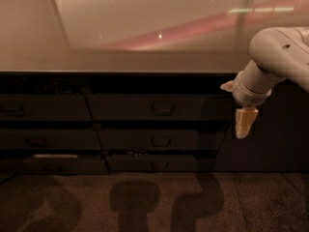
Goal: Open top drawer
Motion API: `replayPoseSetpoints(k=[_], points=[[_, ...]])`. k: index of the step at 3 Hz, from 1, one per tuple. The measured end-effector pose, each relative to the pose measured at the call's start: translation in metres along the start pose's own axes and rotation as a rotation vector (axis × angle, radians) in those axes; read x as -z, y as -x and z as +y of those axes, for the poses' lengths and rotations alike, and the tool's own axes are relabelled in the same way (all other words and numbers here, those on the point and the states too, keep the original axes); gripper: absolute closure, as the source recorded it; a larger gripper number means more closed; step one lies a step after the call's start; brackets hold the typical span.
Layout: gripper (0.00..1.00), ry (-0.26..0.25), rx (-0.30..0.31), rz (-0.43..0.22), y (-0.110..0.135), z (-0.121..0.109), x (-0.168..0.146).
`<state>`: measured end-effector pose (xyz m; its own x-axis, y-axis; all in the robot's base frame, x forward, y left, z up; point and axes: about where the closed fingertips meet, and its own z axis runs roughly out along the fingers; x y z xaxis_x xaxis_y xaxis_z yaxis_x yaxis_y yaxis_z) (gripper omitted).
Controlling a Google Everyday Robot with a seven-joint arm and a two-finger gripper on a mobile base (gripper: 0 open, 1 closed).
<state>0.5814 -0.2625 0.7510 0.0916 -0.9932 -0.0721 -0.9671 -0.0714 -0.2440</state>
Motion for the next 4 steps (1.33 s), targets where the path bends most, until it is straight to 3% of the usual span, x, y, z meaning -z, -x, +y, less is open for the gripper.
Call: replayPoseSetpoints(k=[2,3,4], points=[[0.00,-0.001,-0.042,-0.040,-0.035,-0.024,-0.030],[0.00,-0.001,-0.042,-0.039,-0.035,-0.024,-0.030],[0.00,0.011,-0.036,0.016,-0.029,-0.029,-0.040]])
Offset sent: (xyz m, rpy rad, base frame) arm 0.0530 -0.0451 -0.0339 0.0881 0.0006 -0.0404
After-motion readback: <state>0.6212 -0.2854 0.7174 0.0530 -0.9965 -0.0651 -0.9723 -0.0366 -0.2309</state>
